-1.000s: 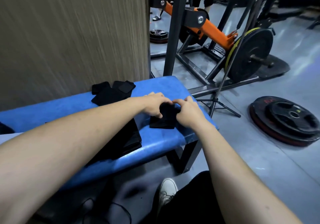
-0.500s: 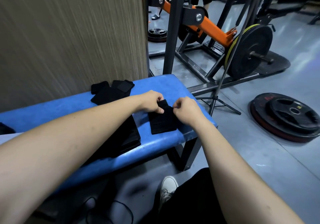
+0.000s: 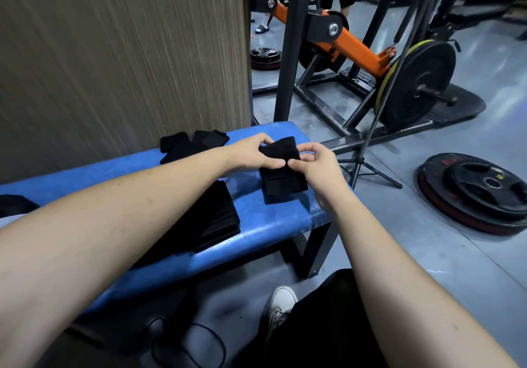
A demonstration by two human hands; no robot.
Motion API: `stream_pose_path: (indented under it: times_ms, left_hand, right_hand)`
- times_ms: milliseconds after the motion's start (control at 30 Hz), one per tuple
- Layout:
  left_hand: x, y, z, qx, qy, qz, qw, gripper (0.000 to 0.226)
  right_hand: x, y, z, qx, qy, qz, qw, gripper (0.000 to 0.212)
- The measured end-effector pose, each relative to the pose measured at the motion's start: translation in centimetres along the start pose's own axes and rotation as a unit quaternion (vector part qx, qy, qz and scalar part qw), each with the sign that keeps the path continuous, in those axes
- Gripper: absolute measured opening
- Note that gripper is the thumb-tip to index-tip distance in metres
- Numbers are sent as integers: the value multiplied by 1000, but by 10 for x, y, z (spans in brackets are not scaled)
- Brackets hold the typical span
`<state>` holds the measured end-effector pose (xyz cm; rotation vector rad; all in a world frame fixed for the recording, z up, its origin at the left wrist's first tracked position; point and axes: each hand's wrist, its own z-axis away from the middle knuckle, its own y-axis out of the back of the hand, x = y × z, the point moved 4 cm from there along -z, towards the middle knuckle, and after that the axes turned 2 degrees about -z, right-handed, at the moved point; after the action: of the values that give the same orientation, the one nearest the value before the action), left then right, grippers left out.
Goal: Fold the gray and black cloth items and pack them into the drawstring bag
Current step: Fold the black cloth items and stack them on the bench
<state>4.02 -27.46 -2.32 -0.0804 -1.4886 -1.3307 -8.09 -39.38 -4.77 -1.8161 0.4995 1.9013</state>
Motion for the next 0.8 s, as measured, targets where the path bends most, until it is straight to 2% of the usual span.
stream_pose_path:
  times_ms: [100,200,367,600,800]
  left_hand:
    - [-5,4,4,-27,18,37,999,35]
    - [-7,9,10,-23,26,84,996,28]
    - [-14,34,27,-25,39,34,998,37]
    - [-46,69,68,-66,78,-22,995,38]
    - [-68,76,92,-71,71,-83,991,35]
  right_hand:
    - [1,1,0,3,-3,-43,999,27]
    - [2,-4,1,-5,7,10,1000,28]
    - [-3,-31,7,-40,42,104,993,23]
    - [-9,-85,25,-133,37,136,981,21]
    - [-6,-113,34,-165,44,177,969,19]
